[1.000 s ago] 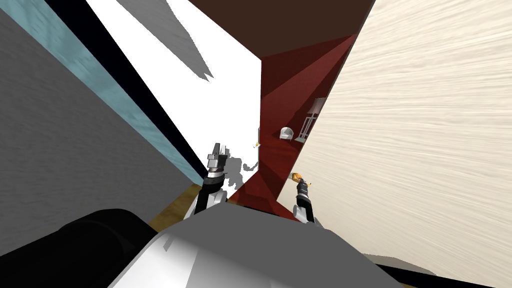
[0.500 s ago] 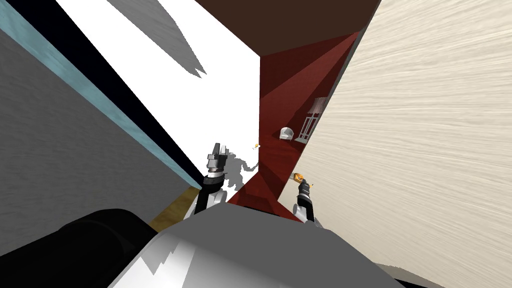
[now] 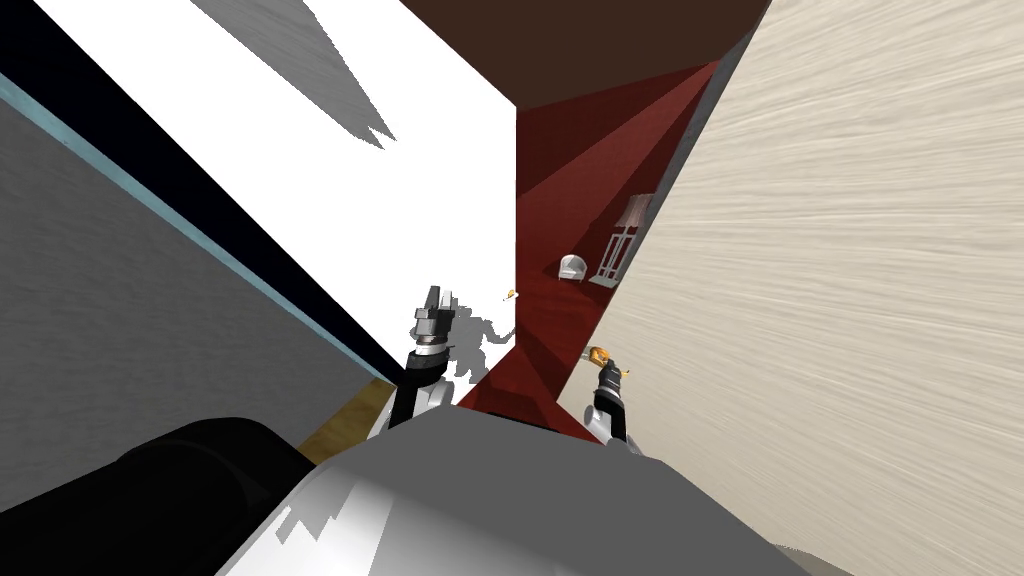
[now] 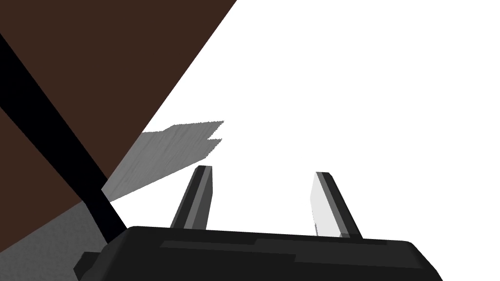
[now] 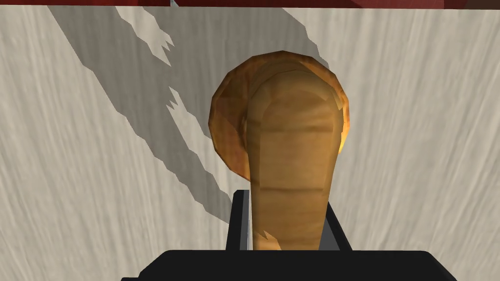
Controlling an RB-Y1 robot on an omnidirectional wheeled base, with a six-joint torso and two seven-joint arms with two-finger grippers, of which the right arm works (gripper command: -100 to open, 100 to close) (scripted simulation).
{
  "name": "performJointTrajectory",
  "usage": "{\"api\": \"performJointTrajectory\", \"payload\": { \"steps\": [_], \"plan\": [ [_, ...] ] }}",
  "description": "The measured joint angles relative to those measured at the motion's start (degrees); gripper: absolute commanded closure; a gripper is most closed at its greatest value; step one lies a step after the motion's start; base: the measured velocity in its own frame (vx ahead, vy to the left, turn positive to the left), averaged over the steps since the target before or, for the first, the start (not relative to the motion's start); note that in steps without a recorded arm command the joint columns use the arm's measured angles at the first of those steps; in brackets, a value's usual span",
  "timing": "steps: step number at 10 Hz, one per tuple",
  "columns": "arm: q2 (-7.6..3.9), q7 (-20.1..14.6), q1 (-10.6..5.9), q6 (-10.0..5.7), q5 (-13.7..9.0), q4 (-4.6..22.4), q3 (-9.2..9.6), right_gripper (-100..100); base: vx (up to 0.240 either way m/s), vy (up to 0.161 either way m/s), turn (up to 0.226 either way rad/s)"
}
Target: Push the door open
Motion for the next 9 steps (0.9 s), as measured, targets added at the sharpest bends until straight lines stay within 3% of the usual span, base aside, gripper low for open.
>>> {"api": "performJointTrajectory", "payload": {
  "steps": [1,2,3,6,9],
  "plan": [
    [0.27,0.5,-0.4,-0.34,-0.2,0.7,-0.95,100,0.102,0.0,-0.012],
    [0.96,1.3,0.16,0.32,-0.3,-0.8,-1.75,100,0.139,-0.01,-0.02],
    [0.69,1.7,-1.15,-0.62,-0.6,1.6,-2.9,100,0.118,-0.02,-0.001],
    [2.13,3.4,-0.51,-0.06,-1.0,-0.5,-5.43,100,0.156,-0.009,-0.024],
    [3.42,5.4,-0.97,-0.69,-1.6,-0.1,-8.62,100,0.139,-0.022,-0.02]
  ]
}}
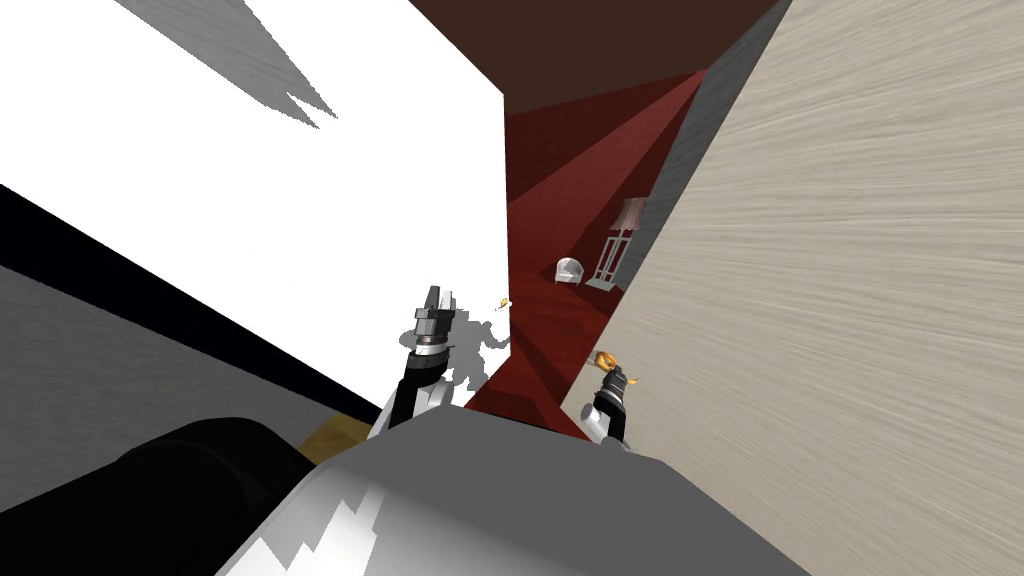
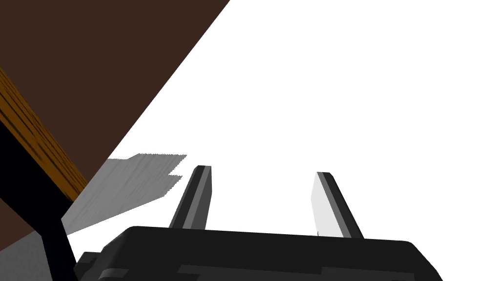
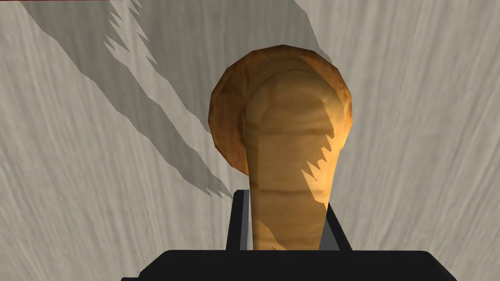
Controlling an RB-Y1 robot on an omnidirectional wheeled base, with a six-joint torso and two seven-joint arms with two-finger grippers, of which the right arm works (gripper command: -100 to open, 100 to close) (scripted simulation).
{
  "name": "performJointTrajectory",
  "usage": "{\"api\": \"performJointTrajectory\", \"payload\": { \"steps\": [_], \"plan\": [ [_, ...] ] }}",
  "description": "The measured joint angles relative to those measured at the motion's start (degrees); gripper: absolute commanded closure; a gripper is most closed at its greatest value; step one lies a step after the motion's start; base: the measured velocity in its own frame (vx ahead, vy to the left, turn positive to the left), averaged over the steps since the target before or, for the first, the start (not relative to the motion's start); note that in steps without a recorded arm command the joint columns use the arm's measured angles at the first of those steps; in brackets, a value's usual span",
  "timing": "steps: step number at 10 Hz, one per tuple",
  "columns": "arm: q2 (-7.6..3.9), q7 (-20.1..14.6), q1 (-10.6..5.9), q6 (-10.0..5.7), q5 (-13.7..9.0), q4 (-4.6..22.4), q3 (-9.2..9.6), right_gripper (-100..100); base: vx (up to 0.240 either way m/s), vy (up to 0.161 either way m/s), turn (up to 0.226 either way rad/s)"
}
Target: Push the door open
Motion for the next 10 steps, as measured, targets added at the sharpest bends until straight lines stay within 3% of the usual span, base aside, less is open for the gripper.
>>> {"api": "performJointTrajectory", "payload": {
  "steps": [1,2,3,4,7,8,10],
  "plan": [
    [-0.03,0.1,-0.03,-0.04,0.0,-0.1,-0.16,100,0.125,-0.066,-0.041],
    [-0.79,0.5,-0.7,-0.54,-0.5,1.4,-0.84,100,0.149,-0.099,-0.003],
    [-2.05,0.5,-2.26,-2.13,-0.9,4.9,-1.38,100,0.099,-0.073,0.017],
    [-2.13,0.6,-2.07,-2.27,-0.9,4.8,-1.47,100,0.03,-0.033,0.005],
    [-0.45,1.5,1.19,1.0,-1.0,-2.6,-1.76,100,0.059,-0.039,-0.042],
    [-0.79,1.8,1.06,1.43,-1.4,-2.6,-2.3,100,0.063,-0.04,0.014],
    [-1.52,1.8,0.0,0.34,-1.6,-1.0,-2.65,100,0.082,-0.049,-0.028]
  ]
}}
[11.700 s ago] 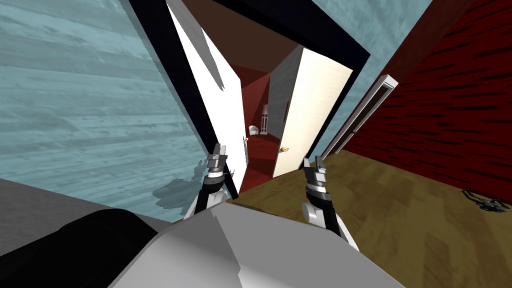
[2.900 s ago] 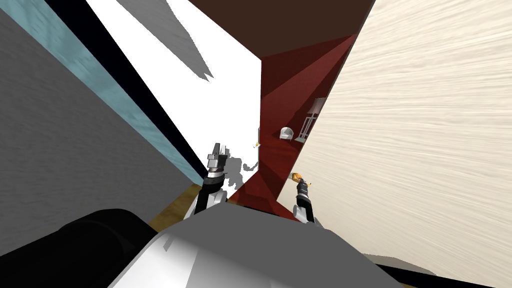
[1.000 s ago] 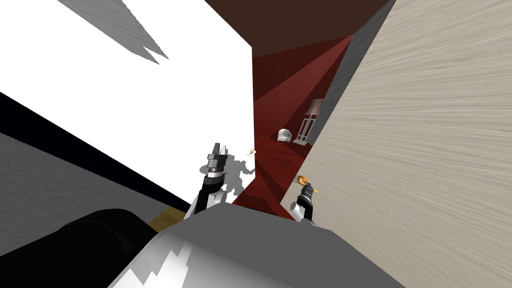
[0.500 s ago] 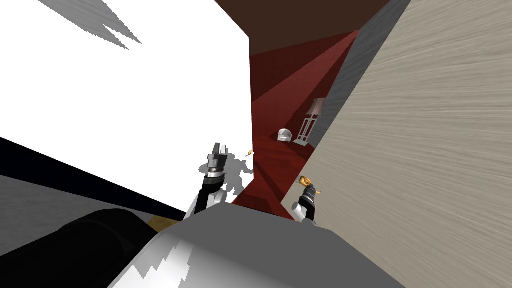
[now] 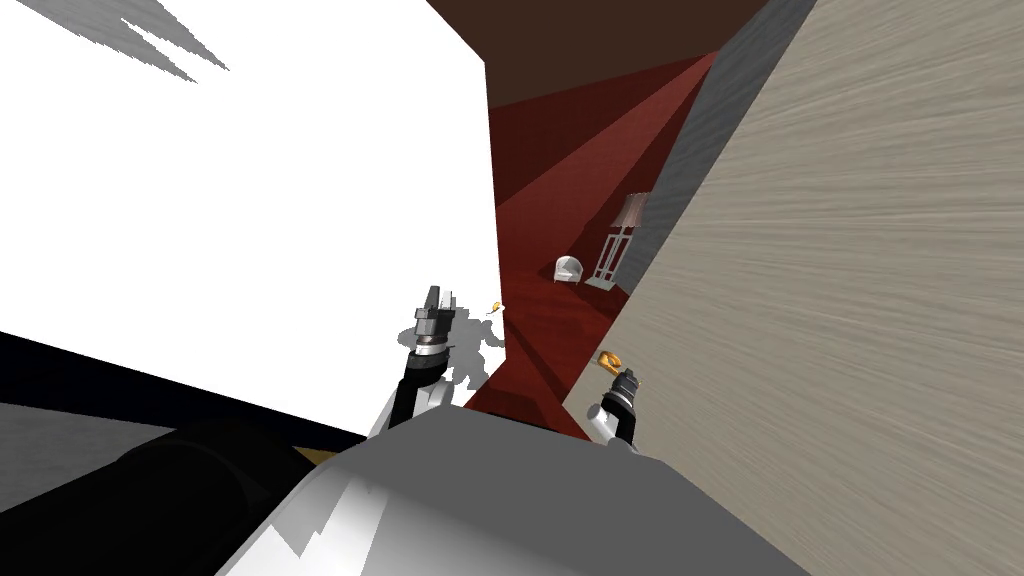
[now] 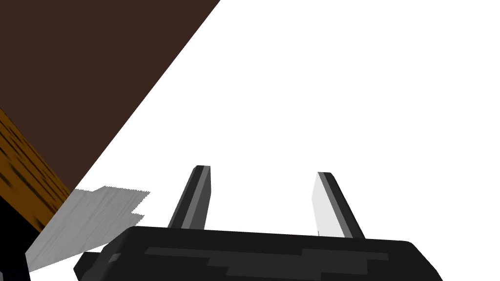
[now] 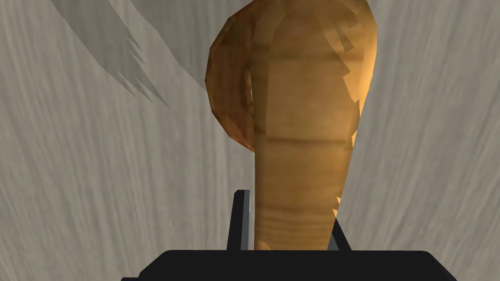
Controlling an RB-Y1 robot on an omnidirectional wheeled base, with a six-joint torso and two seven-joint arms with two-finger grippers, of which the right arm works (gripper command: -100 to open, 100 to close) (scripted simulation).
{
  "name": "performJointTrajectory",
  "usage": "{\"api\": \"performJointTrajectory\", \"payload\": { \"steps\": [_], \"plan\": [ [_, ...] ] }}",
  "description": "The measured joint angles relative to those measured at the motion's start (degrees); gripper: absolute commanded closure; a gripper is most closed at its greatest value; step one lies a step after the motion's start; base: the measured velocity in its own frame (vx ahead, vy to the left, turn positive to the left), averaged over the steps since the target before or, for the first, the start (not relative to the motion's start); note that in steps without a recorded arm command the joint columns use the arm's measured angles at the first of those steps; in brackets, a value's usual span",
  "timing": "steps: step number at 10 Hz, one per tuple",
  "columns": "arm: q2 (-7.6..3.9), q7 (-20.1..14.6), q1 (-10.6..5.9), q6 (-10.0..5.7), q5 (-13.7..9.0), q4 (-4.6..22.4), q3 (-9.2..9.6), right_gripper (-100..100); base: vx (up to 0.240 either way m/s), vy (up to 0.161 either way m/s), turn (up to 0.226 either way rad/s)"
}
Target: Push the door open
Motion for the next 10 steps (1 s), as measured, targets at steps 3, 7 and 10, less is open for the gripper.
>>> {"api": "performJointTrajectory", "payload": {
  "steps": [3,7,10],
  "plan": [
    [0.65,1.3,0.33,-0.05,-0.9,-0.8,-1.54,100,0.131,-0.055,-0.023],
    [0.94,2.4,-0.93,-2.14,-2.5,1.5,-4.33,100,0.184,0.034,-0.05],
    [1.26,2.9,0.21,-1.78,-3.0,0.0,-5.4,100,0.036,-0.072,-0.031]
  ]
}}
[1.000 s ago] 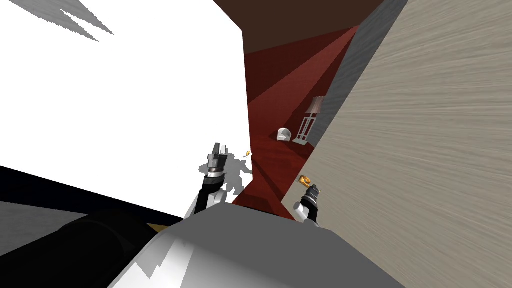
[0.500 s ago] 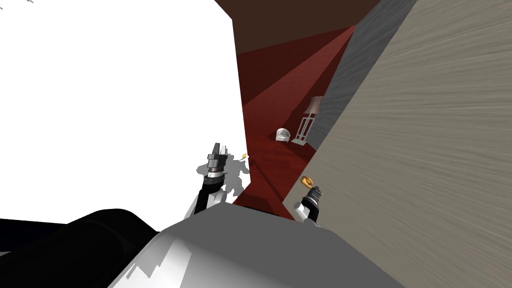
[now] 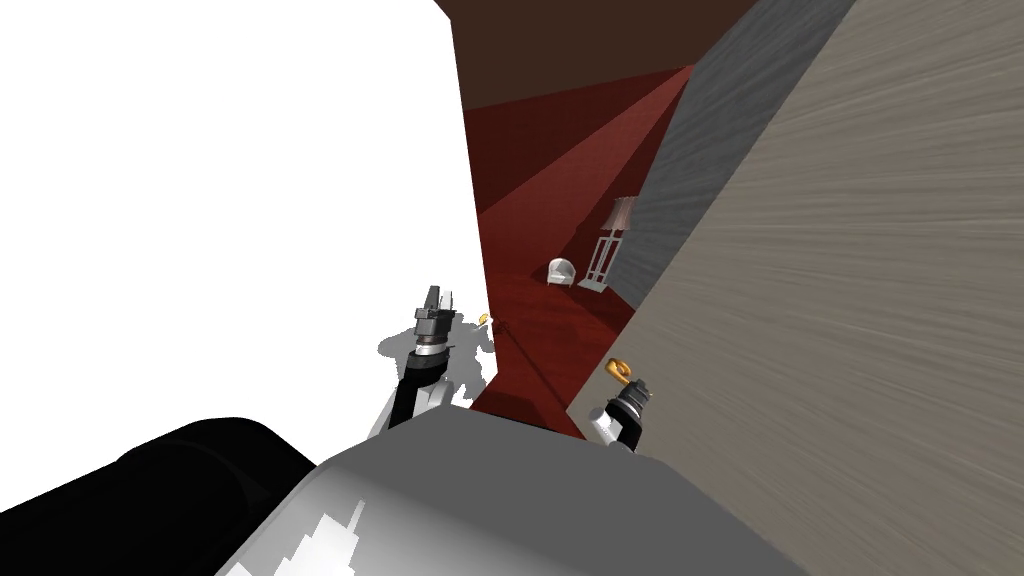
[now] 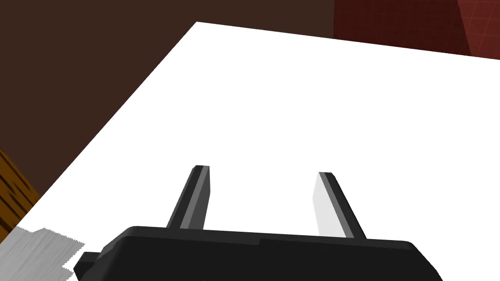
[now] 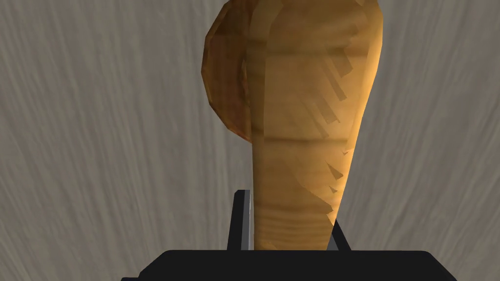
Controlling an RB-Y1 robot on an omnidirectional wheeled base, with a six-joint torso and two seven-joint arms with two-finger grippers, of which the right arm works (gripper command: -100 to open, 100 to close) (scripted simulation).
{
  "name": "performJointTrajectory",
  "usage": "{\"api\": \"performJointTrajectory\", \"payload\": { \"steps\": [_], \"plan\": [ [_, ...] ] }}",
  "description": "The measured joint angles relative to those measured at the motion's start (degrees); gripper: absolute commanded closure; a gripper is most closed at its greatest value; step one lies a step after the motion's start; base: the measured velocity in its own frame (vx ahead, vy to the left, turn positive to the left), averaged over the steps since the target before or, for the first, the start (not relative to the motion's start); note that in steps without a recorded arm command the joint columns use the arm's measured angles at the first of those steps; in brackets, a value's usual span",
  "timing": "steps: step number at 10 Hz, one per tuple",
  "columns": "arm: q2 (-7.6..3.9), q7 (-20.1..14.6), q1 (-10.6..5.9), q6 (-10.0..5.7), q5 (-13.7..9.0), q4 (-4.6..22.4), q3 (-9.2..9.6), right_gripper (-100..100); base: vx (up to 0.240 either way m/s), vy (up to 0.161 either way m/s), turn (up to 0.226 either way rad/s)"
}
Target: Push the door open
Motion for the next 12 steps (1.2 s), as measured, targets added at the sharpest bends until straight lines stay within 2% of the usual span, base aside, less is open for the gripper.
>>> {"api": "performJointTrajectory", "payload": {
  "steps": [1,2,3,4,5,6,7,10,11,12],
  "plan": [
    [-0.13,0.2,0.22,0.55,-0.1,-0.5,-0.09,100,0.072,-0.133,-0.005],
    [-0.04,0.6,-0.01,0.61,-0.2,-0.7,-0.31,100,0.058,-0.079,0.005],
    [-0.48,0.7,-0.41,0.24,-0.3,-0.4,-0.37,100,0.074,-0.051,-0.008],
    [-0.6,0.8,-0.14,0.78,-0.4,-1.6,-0.57,100,0.067,-0.04,-0.023],
    [-1.41,0.7,-0.97,-0.16,-0.5,0.3,-0.75,100,0.158,-0.061,-0.054],
    [-2.97,0.4,-2.65,-2.22,-1.0,4.7,-1.38,100,0.166,-0.057,-0.035],
    [-2.32,1.0,-1.89,-1.84,-1.2,3.2,-1.84,100,0.07,-0.022,-0.018],
    [-2.23,1.5,-1.61,-1.58,-1.3,1.3,-2.1,100,0.042,-0.005,-0.005],
    [-1.65,1.8,-1.31,-1.51,-1.6,1.0,-2.65,100,0.19,-0.015,-0.052],
    [-0.84,2.4,-0.58,-0.82,-2.0,-0.5,-3.28,100,0.165,-0.002,-0.077]
  ]
}}
